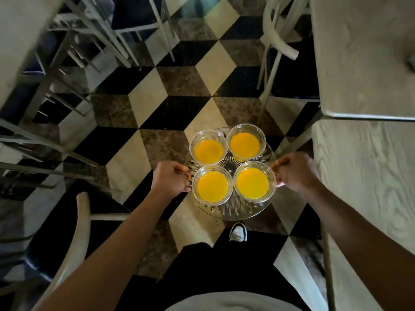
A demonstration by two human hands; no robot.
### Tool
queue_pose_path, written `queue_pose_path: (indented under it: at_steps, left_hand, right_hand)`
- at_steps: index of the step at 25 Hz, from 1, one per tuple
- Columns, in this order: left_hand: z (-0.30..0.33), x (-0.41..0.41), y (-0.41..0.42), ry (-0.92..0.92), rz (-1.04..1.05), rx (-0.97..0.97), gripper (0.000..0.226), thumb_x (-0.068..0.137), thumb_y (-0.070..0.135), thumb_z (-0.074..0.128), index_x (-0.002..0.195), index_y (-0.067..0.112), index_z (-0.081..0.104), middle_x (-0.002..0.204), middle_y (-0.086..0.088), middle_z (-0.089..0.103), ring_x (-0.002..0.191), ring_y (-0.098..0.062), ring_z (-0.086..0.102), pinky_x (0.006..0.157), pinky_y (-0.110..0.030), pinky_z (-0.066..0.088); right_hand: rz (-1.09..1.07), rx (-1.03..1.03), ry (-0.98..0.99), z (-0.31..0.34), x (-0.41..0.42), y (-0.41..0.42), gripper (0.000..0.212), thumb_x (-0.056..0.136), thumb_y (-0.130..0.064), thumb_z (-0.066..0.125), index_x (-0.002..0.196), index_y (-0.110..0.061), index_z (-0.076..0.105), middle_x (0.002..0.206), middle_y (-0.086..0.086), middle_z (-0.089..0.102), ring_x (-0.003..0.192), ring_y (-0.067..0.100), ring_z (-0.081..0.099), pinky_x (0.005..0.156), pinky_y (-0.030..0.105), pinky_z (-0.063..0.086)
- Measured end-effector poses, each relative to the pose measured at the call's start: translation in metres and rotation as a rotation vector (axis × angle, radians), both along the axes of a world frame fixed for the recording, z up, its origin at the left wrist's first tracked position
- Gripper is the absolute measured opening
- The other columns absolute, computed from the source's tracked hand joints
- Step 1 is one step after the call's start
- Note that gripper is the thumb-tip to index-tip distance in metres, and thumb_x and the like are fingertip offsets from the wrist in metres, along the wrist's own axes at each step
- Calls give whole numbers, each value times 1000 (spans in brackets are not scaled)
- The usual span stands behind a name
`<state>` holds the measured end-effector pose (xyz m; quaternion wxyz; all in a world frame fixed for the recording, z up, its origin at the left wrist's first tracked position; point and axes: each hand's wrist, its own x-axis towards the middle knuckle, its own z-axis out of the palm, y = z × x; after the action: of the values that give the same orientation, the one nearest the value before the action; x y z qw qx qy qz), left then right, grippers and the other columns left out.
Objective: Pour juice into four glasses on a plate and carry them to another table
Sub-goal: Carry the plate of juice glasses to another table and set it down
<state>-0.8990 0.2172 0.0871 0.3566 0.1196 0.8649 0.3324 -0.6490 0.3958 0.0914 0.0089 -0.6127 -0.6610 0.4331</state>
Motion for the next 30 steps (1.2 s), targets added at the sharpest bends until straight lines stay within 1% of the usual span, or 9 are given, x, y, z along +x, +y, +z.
queue_pose_path:
  at_steps: [2,6,10,14,17,19,21,25,30]
  left_hand:
    - [-4,-5,12,4,11,-17,20,92,-12,62,83,3,70,76,-17,74,66,-30,74,58,-41,67]
    - [-7,-17,37,14,16,-24,20,92,-14,62,82,2,71,75,-15,74,66,-31,73,56,-37,65]
    - [-13,-34,57,6,9,-4,22,90,-16,63,80,2,70,69,-13,72,63,-31,71,60,-43,66]
    - [-16,-54,84,8,-17,12,22,90,-14,64,79,4,70,68,-12,71,59,-26,70,57,-38,65]
    - [-13,-70,106,10,-33,17,21,91,-13,64,80,3,69,71,-15,72,57,-24,69,58,-39,65]
    - [-10,-80,120,3,-43,23,18,92,-13,62,84,1,70,74,-18,72,58,-25,68,58,-39,65]
    - [-8,-93,135,-1,-48,16,17,92,-13,61,87,1,70,74,-17,72,59,-24,69,56,-36,65]
    - [-6,-124,161,-2,-83,16,16,93,-10,63,89,4,70,79,-15,74,62,-24,71,64,-44,68]
    - [-3,-163,185,22,-122,26,18,91,-7,67,86,10,70,83,-12,75,72,-27,77,68,-45,68]
  right_hand:
    - [10,15,-2,-1,-6,14,14,83,-5,73,78,-15,81,54,-17,71,47,-3,69,50,18,54]
    - [14,25,5,-4,-19,40,17,91,-9,69,79,-14,80,50,-11,71,42,-2,67,36,9,43]
    - [4,31,35,-7,-32,60,14,93,-10,70,83,-12,80,60,-8,73,40,-3,65,35,9,42]
    - [-16,25,43,-4,-48,83,15,94,-9,69,84,-9,80,44,-12,66,37,-7,61,33,6,39]
    - [-34,36,37,0,-62,100,16,94,-5,67,85,-8,79,59,-6,69,38,-8,61,33,7,39]
    - [-41,39,31,1,-71,111,16,94,-3,66,85,-8,79,66,-2,72,41,-5,64,34,9,42]
    - [-66,43,30,1,-84,124,16,93,-2,66,85,-8,78,68,-2,74,43,-2,67,37,11,45]
    - [-103,34,31,-2,-114,145,13,92,-3,68,87,-8,78,70,-5,73,44,-1,68,37,10,46]
    - [-105,11,16,-3,-152,166,16,93,-1,64,88,-6,78,71,-3,73,44,-1,68,38,10,46]
